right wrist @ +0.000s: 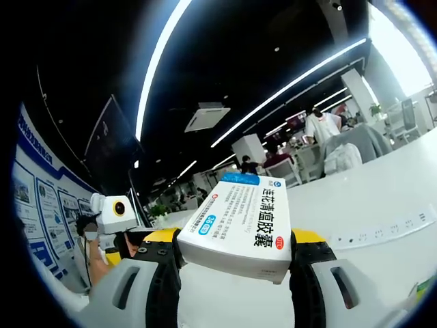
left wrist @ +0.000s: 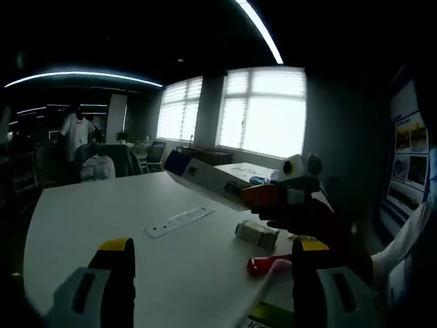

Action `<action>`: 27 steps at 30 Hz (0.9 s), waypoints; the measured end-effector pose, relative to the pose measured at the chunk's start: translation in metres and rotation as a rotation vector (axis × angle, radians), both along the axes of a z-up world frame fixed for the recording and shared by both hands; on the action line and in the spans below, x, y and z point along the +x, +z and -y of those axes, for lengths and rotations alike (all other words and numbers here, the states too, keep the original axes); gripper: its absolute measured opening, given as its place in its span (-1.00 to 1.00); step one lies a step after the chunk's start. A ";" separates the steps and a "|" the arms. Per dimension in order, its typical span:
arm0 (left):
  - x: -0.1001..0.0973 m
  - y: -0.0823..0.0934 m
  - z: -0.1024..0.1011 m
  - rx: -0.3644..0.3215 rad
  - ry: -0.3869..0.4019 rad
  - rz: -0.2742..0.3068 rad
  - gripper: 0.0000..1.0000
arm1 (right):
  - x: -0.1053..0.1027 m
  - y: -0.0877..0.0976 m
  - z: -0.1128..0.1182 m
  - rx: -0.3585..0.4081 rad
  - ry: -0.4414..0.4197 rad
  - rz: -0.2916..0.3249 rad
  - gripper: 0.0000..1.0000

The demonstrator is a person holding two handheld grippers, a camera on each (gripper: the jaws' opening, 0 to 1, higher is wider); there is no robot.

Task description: Arrange the small medicine boxes into an aligned row inside the storage area until every box is upright, visible, and separated from the surrounding clutter.

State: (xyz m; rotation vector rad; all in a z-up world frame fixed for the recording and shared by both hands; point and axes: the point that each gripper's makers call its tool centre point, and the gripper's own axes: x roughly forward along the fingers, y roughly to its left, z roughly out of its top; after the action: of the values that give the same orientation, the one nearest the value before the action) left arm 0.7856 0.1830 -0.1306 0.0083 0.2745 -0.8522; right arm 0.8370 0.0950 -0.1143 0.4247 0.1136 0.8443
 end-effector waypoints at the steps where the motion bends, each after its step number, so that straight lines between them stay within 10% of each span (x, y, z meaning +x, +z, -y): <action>1: -0.001 -0.001 0.002 -0.005 -0.008 -0.006 0.89 | -0.001 0.001 -0.001 -0.010 -0.003 0.006 0.21; 27: -0.015 0.022 0.018 -0.238 -0.114 -0.062 0.85 | -0.013 0.006 -0.019 -0.081 0.019 0.059 0.21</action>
State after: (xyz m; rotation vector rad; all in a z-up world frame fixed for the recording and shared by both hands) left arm 0.7703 0.1650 -0.1088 -0.2265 0.2306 -0.9955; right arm 0.8245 0.1140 -0.1083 0.3230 0.0972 0.8668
